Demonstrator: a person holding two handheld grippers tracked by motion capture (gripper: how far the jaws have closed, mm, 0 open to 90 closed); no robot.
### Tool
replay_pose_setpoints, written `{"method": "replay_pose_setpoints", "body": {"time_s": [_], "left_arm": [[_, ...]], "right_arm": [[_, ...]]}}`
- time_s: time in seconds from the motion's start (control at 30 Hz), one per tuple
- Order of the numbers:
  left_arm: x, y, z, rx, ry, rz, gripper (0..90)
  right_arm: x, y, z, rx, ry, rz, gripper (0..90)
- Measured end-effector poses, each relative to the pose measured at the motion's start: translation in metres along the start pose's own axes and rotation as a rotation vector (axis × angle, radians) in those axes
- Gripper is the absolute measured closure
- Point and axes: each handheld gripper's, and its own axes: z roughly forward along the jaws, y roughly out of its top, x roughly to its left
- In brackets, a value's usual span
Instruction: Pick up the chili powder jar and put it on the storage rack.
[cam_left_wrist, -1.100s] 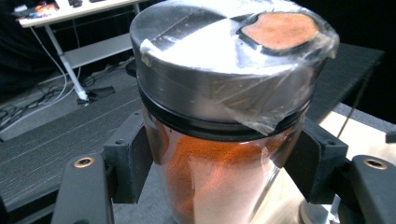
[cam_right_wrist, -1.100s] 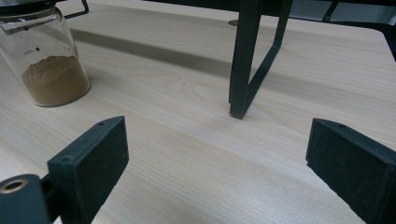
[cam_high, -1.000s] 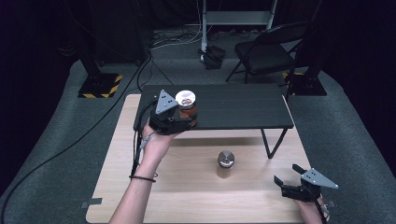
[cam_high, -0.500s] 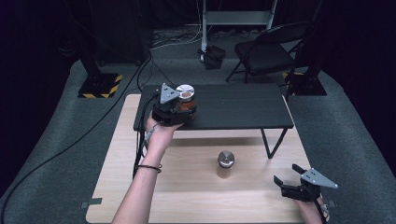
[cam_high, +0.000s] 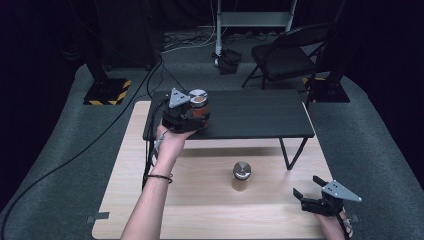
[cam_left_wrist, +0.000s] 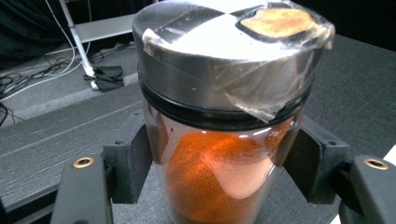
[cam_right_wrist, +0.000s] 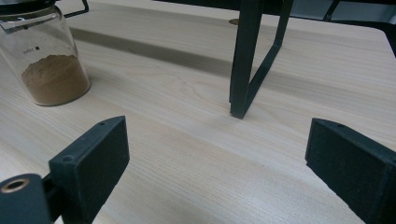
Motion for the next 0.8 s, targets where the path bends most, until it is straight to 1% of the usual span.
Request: {"method": "replay_pose_setpoints", "body": {"time_s": [0.07, 0.23, 0.3, 0.4, 0.5, 0.67, 0.8], "left_arm": [[0.000, 0.000, -0.001, 0.006, 0.002, 0.002, 27.8], [0.004, -0.005, -0.009, 0.006, -0.003, -0.009, 24.4], [0.005, -0.006, -0.012, 0.013, -0.002, -0.004, 23.2], [0.008, -0.012, -0.019, 0.011, -0.010, -0.004, 22.1], [0.009, -0.017, -0.026, 0.019, -0.009, 0.012, 21.0], [0.011, -0.030, -0.040, 0.017, -0.003, 0.029, 19.6], [0.012, -0.045, -0.053, 0.000, -0.012, 0.031, 19.1]], "right_arm": [[0.000, 0.000, 0.000, -0.001, -0.001, 0.000, 5.5], [0.001, 0.000, 0.000, 0.000, -0.002, -0.002, 5.5], [0.001, 0.000, 0.000, -0.001, -0.002, -0.002, 5.5], [0.001, 0.000, 0.000, -0.001, -0.003, -0.002, 5.5], [0.001, 0.000, 0.000, -0.001, -0.003, -0.003, 5.5], [0.001, 0.000, 0.000, -0.001, -0.004, -0.002, 5.5], [0.002, 0.000, 0.000, 0.002, -0.004, -0.005, 5.5]]}}
